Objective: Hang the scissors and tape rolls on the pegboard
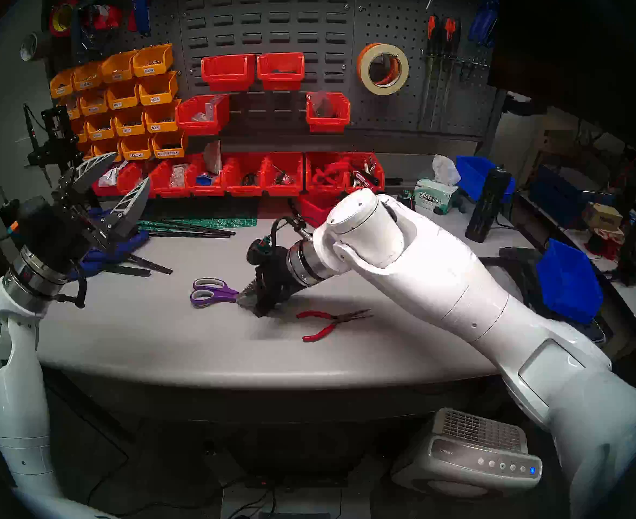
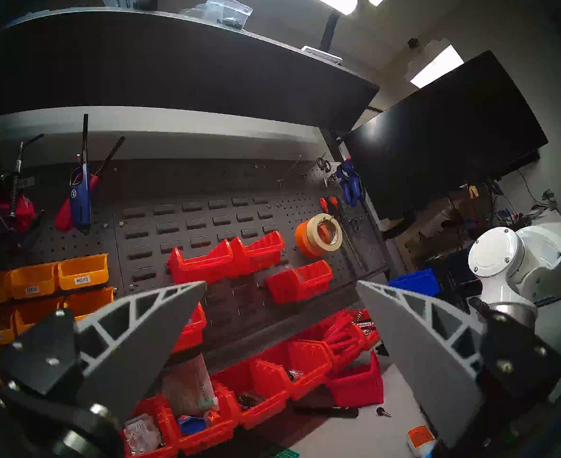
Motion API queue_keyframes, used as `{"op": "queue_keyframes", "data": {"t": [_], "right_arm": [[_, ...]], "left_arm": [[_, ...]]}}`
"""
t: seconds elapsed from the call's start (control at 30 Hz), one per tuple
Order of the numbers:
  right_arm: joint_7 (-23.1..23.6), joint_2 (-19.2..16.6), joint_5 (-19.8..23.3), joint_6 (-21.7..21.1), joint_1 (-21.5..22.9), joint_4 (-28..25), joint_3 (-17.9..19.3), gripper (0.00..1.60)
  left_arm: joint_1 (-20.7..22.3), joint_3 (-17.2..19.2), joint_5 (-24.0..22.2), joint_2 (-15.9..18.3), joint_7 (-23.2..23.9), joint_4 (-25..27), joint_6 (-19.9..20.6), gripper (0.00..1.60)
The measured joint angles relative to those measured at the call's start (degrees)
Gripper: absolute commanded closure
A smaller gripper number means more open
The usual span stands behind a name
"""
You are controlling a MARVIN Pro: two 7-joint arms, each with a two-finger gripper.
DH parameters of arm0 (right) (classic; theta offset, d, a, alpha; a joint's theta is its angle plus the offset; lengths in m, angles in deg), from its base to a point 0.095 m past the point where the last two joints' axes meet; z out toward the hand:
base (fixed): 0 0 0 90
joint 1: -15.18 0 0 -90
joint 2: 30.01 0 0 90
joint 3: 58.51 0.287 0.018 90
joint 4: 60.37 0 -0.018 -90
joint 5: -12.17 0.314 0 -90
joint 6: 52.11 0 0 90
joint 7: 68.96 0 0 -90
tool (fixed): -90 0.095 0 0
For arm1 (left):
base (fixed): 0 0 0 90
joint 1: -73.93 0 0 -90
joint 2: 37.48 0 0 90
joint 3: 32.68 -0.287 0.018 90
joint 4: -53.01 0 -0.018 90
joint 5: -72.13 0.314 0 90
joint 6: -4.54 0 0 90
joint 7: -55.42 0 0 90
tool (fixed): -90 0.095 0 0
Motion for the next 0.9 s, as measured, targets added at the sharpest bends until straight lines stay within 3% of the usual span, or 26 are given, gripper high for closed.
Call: {"op": "queue_keyframes", "data": {"t": [0.47,0.9], "right_arm": [[-2.8,-1.6,-0.2,-0.6,-2.1,-3.3,1.4,1.60],[-7.1,-3.1,0.2,2.4,-4.1,-5.4,5.4,1.60]], "left_arm": [[-0.2,0.1,-0.3,0.0,0.2,0.2,0.0,0.00],[-0.2,0.0,-0.3,0.0,1.0,0.2,-0.1,0.00]]}}
